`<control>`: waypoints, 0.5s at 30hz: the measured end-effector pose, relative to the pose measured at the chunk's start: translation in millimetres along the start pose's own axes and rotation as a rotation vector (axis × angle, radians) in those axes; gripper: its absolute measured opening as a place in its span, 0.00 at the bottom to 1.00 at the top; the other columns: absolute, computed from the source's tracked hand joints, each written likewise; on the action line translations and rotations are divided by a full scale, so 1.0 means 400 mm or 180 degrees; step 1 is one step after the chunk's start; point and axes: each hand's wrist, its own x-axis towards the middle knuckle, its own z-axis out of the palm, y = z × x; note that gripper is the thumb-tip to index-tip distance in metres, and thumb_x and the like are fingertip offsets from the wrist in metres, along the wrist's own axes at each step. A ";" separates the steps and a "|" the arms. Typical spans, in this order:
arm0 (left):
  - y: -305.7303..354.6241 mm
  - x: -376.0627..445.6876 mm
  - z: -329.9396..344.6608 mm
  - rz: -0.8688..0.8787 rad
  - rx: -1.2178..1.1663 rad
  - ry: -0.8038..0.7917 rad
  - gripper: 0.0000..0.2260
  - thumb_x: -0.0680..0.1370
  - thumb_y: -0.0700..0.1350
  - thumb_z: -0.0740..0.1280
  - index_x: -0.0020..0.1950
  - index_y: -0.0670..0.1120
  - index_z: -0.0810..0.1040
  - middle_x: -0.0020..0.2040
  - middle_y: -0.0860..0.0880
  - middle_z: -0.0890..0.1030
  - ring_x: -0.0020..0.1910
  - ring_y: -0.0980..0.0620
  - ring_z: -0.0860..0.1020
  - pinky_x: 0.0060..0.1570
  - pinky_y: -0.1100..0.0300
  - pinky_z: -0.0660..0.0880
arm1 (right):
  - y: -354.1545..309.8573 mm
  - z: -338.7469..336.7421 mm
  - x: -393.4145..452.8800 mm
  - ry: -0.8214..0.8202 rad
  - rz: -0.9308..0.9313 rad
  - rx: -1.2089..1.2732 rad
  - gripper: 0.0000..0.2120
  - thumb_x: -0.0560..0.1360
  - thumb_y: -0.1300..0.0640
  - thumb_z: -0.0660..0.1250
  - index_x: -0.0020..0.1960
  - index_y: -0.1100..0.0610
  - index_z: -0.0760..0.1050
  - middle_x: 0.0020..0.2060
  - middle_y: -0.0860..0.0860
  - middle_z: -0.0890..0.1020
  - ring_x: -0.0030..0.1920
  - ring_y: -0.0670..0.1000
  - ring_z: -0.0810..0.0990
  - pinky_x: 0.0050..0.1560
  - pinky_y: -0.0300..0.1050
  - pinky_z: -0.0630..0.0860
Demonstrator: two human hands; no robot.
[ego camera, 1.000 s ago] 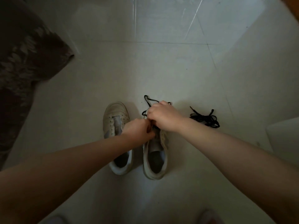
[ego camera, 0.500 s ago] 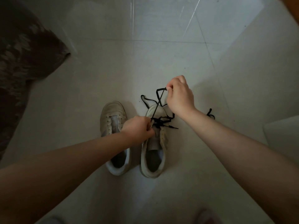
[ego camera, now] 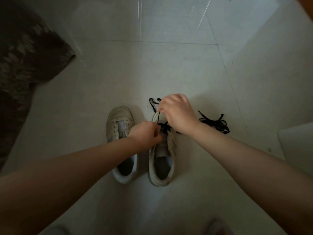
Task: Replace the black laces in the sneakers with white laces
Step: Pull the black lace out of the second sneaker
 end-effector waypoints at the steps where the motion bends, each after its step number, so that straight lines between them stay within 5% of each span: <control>1: -0.003 0.001 0.000 -0.0002 -0.0019 -0.0011 0.12 0.74 0.48 0.65 0.32 0.50 0.66 0.32 0.52 0.71 0.34 0.50 0.73 0.31 0.61 0.66 | 0.006 -0.023 0.017 0.0299 0.0367 0.0198 0.08 0.70 0.66 0.64 0.44 0.57 0.80 0.45 0.53 0.81 0.48 0.58 0.79 0.56 0.49 0.65; 4: -0.008 0.003 0.000 0.0009 -0.0020 -0.0057 0.12 0.74 0.48 0.65 0.33 0.50 0.67 0.31 0.52 0.71 0.31 0.52 0.71 0.28 0.62 0.64 | 0.050 -0.103 0.071 0.0993 0.1344 0.0804 0.08 0.75 0.63 0.60 0.47 0.60 0.79 0.47 0.55 0.79 0.49 0.56 0.78 0.52 0.50 0.74; 7: -0.010 0.002 0.001 0.0001 -0.0031 -0.0057 0.11 0.74 0.49 0.65 0.34 0.51 0.67 0.32 0.52 0.71 0.31 0.54 0.70 0.28 0.62 0.63 | 0.065 -0.122 0.082 0.0396 0.1596 0.1340 0.09 0.76 0.61 0.64 0.55 0.58 0.78 0.53 0.51 0.76 0.56 0.52 0.76 0.53 0.33 0.69; 10: -0.010 -0.004 -0.003 0.0077 -0.0044 0.0045 0.08 0.74 0.49 0.65 0.38 0.51 0.68 0.35 0.53 0.73 0.34 0.53 0.72 0.29 0.62 0.65 | 0.051 -0.091 0.029 -0.0323 0.1457 0.1211 0.19 0.76 0.59 0.65 0.67 0.56 0.70 0.61 0.53 0.73 0.62 0.50 0.72 0.60 0.36 0.64; 15: 0.009 -0.016 0.007 0.0373 0.0038 0.0439 0.05 0.77 0.49 0.62 0.49 0.52 0.76 0.43 0.52 0.76 0.42 0.52 0.75 0.36 0.60 0.71 | 0.069 -0.055 -0.092 -0.0430 0.1383 0.1067 0.05 0.75 0.59 0.65 0.45 0.55 0.80 0.40 0.48 0.78 0.43 0.50 0.77 0.48 0.47 0.75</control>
